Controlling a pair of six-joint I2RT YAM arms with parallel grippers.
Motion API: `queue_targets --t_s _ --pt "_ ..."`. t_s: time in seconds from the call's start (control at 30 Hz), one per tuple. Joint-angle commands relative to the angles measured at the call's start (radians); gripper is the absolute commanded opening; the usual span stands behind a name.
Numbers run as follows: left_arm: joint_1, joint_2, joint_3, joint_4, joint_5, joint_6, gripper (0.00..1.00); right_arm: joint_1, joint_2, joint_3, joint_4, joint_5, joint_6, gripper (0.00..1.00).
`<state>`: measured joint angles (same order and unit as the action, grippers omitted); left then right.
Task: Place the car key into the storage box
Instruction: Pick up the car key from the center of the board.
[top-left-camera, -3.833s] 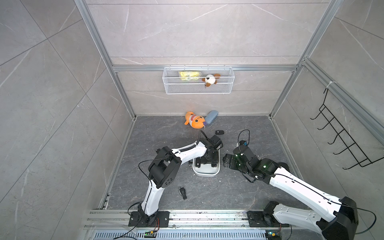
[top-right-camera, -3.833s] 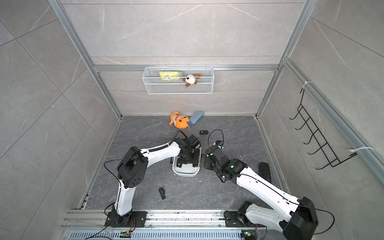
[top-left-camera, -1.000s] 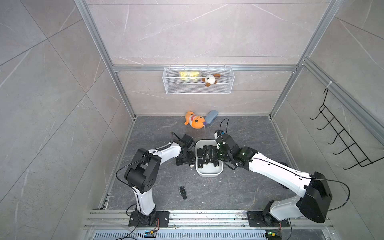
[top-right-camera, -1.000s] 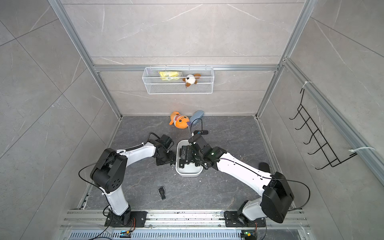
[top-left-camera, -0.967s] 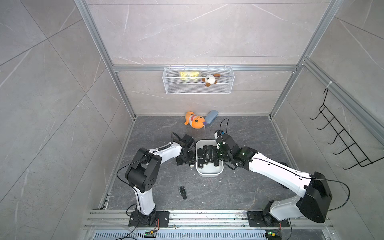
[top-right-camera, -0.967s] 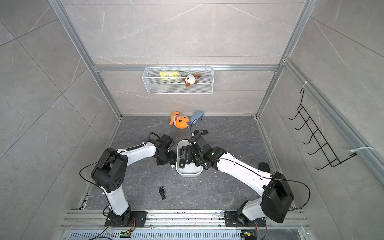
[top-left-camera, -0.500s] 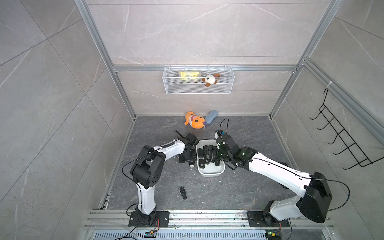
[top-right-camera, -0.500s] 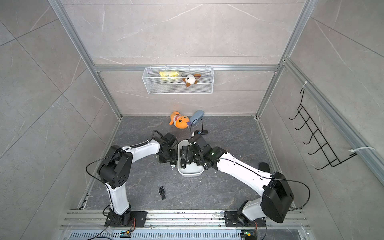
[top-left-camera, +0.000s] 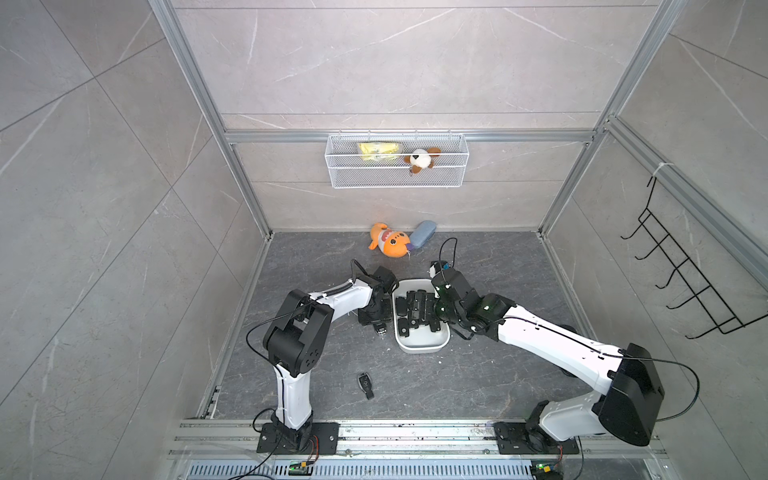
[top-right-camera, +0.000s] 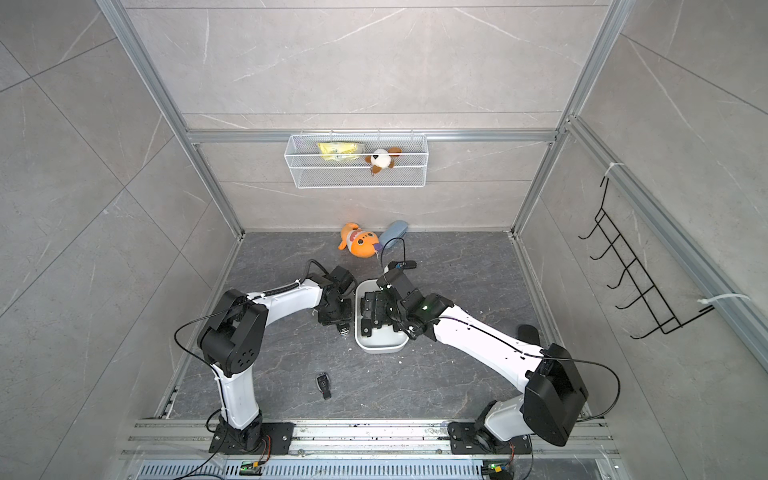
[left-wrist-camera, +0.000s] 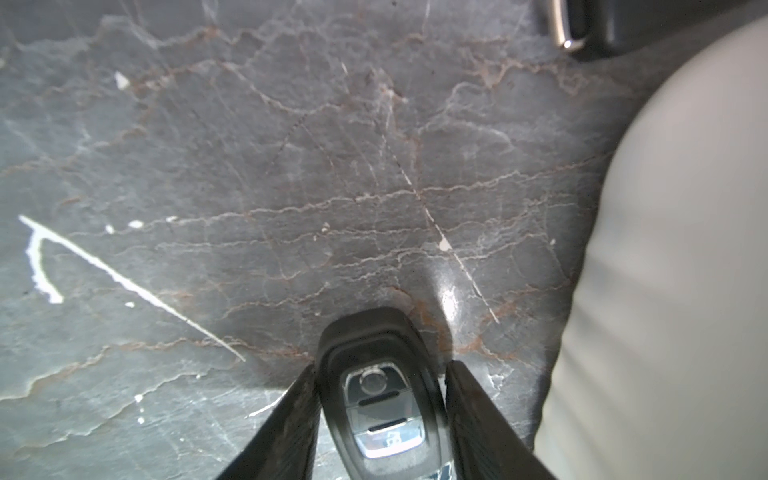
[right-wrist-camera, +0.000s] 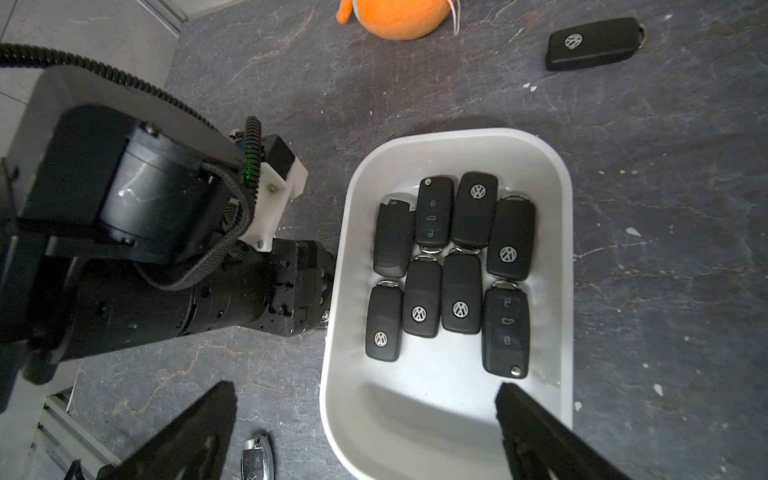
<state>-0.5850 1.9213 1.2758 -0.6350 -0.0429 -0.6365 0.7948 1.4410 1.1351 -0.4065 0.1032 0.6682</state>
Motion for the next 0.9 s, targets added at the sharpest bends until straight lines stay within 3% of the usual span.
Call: queue_targets --t_s 0.0,0.2,0.43,0.87 --pt "-0.001 0.010 -0.045 -0.090 -0.008 -0.034 0.51 0.005 -0.010 -0.020 -0.005 -0.011 -0.002 0.99" --pt "-0.002 0.054 -0.051 -0.091 0.006 -0.059 0.52 0.005 -0.017 -0.033 0.001 -0.025 0.002 1.00" --pt "-0.002 0.043 -0.041 -0.101 -0.014 -0.069 0.29 0.006 -0.037 -0.050 0.003 -0.034 0.008 1.00" --pt "-0.046 -0.177 0.016 -0.191 -0.024 -0.132 0.30 0.007 -0.090 -0.104 0.008 -0.031 0.020 1.00"
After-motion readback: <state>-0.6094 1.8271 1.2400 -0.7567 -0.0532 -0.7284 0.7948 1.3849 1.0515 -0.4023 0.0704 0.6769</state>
